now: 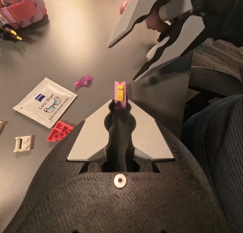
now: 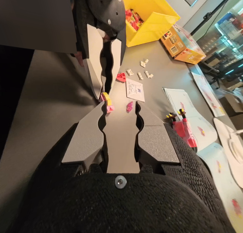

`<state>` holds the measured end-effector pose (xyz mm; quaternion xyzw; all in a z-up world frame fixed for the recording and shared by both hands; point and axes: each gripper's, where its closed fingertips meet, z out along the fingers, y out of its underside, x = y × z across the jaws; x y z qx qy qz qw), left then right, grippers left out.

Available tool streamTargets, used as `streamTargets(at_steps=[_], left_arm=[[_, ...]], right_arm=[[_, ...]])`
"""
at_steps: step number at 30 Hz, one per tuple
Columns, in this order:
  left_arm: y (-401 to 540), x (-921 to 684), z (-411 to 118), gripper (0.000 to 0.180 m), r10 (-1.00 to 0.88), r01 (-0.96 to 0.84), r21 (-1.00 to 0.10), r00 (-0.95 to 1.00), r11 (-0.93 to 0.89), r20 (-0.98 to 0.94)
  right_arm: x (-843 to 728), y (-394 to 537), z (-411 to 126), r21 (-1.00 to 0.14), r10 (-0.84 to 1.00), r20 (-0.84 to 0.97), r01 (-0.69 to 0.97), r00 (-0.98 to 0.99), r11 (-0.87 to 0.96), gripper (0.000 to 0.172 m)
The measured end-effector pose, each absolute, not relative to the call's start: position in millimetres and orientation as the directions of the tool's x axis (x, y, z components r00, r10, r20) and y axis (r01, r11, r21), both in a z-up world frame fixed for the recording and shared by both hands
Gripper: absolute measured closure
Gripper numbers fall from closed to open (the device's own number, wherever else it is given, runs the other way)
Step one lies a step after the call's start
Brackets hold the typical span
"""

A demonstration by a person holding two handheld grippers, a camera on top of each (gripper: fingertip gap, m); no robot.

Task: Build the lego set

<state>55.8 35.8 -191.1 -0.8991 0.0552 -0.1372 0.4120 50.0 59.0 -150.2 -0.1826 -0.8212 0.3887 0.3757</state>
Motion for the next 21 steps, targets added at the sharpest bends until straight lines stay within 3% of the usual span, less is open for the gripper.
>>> streamTargets(at_steps=[7,21], left_arm=[[36,56,-191,0.164,-0.212,0.012,-0.756,0.957,-0.654,0.198],[37,56,-192,0.164,-0.217,-0.007,-0.758,0.96,-0.653,0.179]], right_arm=[[49,66,-137,-0.894,0.684,0.322,0.026,-0.655,0.447,0.132],[35,79,-115,-0.974,0.786,0.178,0.006,-0.592,0.225,0.145]])
